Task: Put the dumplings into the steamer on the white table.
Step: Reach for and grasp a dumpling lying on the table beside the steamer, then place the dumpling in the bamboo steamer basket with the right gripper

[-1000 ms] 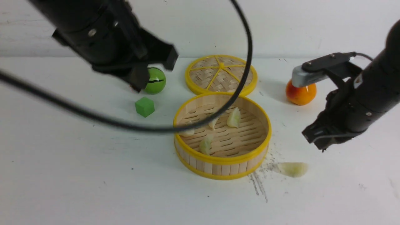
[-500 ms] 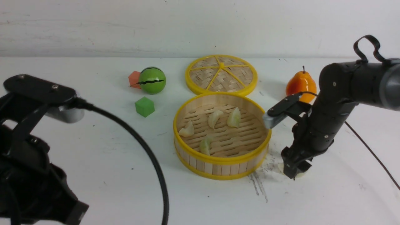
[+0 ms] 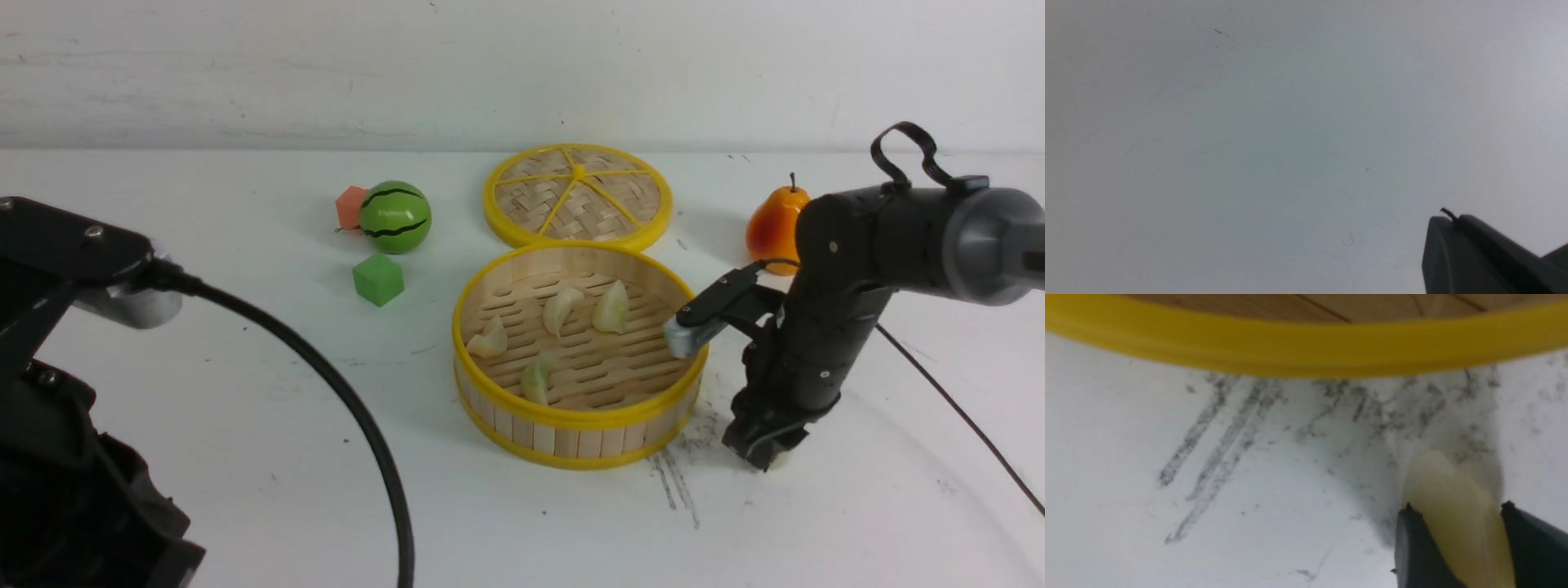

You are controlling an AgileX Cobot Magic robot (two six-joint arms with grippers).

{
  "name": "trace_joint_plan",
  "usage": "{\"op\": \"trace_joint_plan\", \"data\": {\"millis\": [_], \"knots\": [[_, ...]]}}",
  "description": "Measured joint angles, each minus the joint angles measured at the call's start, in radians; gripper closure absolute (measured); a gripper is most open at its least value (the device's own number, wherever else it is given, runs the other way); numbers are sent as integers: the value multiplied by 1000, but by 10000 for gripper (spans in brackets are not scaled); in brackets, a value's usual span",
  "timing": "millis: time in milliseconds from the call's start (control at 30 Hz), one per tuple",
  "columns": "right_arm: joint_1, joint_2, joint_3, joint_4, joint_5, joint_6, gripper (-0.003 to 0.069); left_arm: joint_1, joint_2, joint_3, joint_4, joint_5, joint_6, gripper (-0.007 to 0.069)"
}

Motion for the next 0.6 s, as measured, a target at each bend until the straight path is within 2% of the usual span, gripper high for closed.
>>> {"op": "trace_joint_plan", "data": {"millis": [133,267,400,467,600], "knots": [[17,-79,-61,-6,55,95,409,0,-32,0,1,-2,-16,638],[80,-139,-149,42,45,122,409,0,-85,0,3,-3,-22,638],[139,-139,-180,66,-54,149,409,0,-135,0,5,-3,-22,638],[167,-101,-184,70,-155,209,409,0,-183,9,7,0,-32,638],[176,-10,-185,66,-241,316,409,0,-298,66,11,4,-76,638]]}}
